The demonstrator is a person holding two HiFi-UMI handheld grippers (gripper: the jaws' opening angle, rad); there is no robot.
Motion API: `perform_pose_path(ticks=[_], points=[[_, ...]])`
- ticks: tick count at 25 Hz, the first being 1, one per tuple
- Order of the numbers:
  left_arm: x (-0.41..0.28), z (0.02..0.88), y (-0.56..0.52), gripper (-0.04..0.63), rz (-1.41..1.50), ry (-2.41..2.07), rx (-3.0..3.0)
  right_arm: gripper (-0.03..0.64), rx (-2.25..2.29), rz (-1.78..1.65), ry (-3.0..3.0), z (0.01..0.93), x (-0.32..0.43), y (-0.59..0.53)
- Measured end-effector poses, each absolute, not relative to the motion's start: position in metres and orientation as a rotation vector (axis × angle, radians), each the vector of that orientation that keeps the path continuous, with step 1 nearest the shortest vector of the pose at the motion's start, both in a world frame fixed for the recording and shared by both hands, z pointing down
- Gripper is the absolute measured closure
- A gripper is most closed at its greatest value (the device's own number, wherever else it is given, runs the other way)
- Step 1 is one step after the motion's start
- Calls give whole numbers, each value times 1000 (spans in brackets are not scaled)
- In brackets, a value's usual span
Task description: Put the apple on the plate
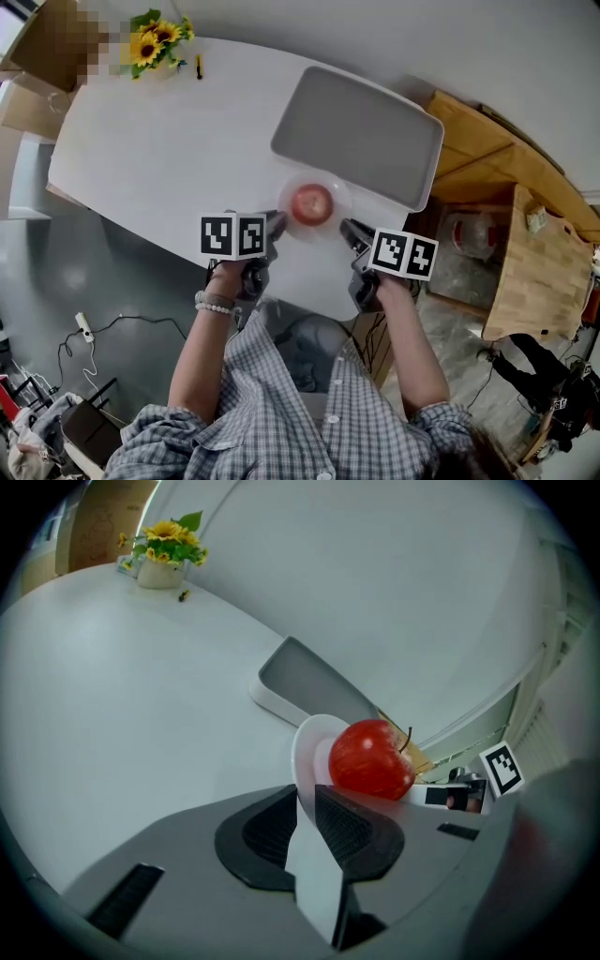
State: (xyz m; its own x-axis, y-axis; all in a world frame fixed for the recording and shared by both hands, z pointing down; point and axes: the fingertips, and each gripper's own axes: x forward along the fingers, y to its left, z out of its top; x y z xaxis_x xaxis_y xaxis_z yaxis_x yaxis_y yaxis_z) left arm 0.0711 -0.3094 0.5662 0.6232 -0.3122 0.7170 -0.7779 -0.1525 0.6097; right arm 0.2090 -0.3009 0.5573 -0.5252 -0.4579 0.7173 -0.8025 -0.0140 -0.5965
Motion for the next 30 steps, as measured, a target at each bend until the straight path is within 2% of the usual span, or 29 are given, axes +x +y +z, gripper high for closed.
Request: perform_pose_path(ticks=[16, 30], points=[[126, 545, -392, 529, 504, -825, 1788, 558, 1409, 1474, -2011, 526, 264, -390], [161, 573, -450, 529, 690, -830, 1792, 558, 1399, 1384, -1964, 552, 298, -445]])
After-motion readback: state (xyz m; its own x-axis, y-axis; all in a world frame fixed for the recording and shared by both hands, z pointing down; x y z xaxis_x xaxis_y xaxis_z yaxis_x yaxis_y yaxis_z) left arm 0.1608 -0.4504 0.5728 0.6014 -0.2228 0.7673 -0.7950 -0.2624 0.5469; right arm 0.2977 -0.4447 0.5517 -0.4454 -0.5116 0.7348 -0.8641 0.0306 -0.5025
